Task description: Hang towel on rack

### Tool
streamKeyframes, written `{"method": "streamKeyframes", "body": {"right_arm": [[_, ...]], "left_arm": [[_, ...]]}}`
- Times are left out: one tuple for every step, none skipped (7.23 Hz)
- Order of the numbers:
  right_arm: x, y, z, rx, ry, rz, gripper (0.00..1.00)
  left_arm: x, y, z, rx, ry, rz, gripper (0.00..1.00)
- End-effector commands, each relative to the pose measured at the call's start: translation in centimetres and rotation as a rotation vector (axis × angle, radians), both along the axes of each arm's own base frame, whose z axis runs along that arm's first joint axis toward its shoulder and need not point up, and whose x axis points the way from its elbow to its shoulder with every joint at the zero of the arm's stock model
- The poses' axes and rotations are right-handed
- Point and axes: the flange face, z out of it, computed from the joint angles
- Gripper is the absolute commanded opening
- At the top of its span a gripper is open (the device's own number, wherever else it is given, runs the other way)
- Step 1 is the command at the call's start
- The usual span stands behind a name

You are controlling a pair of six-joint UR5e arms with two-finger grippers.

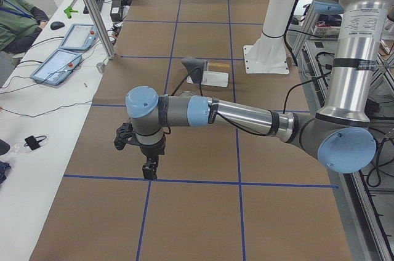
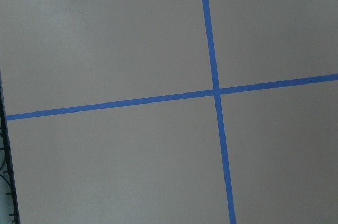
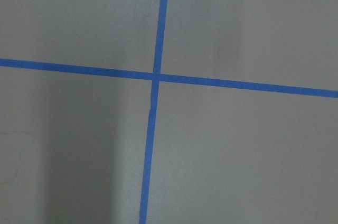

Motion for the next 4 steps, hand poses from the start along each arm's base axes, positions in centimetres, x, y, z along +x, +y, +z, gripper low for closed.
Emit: {"method": "streamKeyframes", "body": {"right_arm": [[-0.01,0.21,0.15,-0.004,-0.001,0.001,1.00],[-0.02,0.28,0.21,-0.005,-0.003,0.001,1.00],[-0.01,0.28,0.22,-0.005,-0.001,0.001,1.00],[0.00,0.43,0.37,-0.009,-0.001,0.002,1.00]], "left_arm": [[0.06,0.02,0.06,-0.002,-0.001,0.001,0.99],[-0.02,0.10,0.21,-0.005,-0.001,0.000,0.99],[0.00,0.12,0.14,-0.005,0.000,0.000,0.99],[0.00,0.12,0.14,-0.005,0.000,0.000,0.99]]}}
